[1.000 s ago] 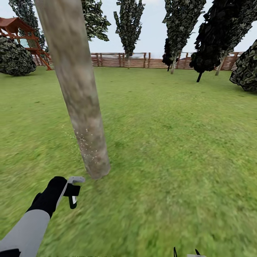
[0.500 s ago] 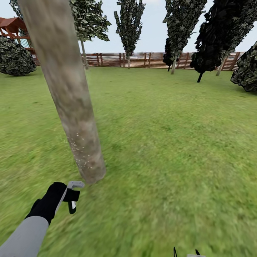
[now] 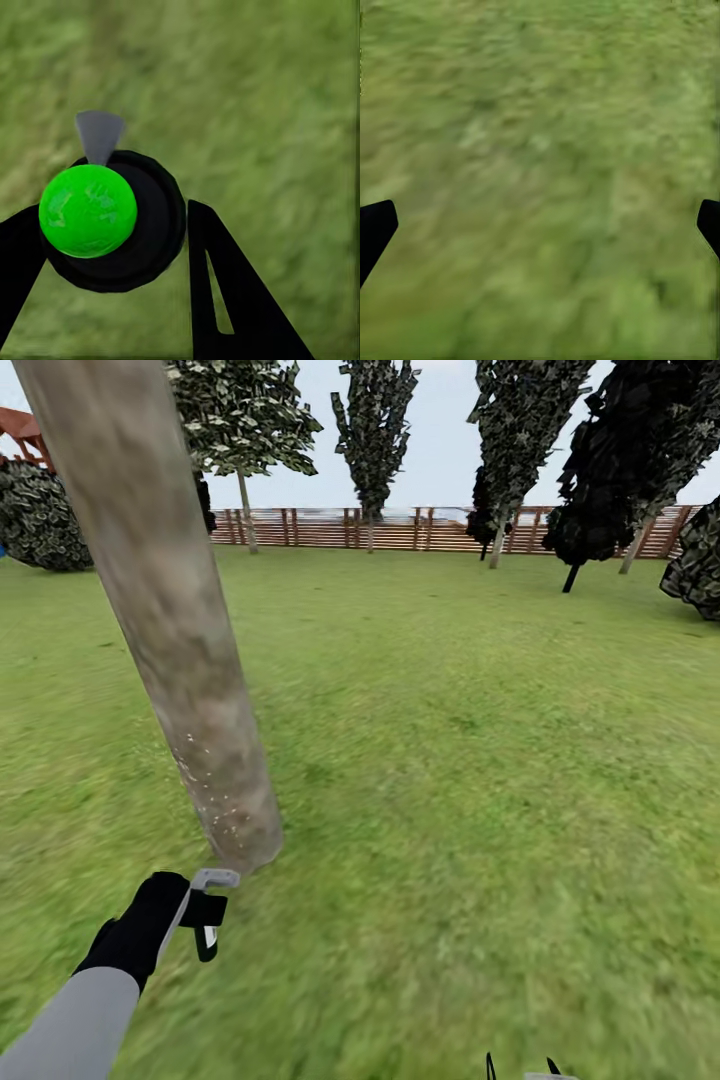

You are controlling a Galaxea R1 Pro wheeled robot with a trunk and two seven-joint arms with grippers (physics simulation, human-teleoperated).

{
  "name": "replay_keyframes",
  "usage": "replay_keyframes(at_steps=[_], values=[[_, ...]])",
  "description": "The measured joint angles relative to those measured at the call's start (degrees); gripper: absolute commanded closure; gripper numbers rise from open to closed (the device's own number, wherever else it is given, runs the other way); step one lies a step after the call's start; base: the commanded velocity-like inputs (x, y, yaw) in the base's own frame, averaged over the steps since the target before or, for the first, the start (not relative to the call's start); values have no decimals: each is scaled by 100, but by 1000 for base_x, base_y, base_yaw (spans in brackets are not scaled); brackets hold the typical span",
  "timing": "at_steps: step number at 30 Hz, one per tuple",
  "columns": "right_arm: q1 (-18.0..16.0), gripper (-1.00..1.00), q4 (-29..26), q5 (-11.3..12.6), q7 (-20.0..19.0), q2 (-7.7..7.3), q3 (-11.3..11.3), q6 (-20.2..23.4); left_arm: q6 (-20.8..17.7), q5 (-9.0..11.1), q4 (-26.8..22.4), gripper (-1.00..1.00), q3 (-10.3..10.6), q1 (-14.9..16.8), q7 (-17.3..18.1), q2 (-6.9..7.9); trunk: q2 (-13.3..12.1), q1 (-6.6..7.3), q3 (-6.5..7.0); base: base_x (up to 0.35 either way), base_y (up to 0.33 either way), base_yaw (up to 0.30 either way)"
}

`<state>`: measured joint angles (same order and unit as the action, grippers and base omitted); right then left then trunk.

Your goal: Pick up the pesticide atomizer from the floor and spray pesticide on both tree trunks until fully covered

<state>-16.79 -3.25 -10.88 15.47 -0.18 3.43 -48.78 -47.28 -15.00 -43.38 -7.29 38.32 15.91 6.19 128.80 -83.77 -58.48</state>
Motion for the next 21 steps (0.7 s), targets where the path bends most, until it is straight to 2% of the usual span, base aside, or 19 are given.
replay_keyframes(at_steps=[5, 10, 21], values=[[0, -100, 0, 1, 0, 0, 0, 0, -1, -3, -4, 100, -13, 0, 0, 3, 0, 0, 0, 27, -275, 276], [0, -100, 0, 6, 0, 0, 0, 0, 8, -7, -4, 100, -273, 1, 0, 5, 0, 0, 0, 144, -264, 243], [0, -100, 0, 1, 0, -13, -1, 0, 8, 1, -4, 100, -299, 0, 0, -4, 0, 0, 0, 161, -255, 10]])
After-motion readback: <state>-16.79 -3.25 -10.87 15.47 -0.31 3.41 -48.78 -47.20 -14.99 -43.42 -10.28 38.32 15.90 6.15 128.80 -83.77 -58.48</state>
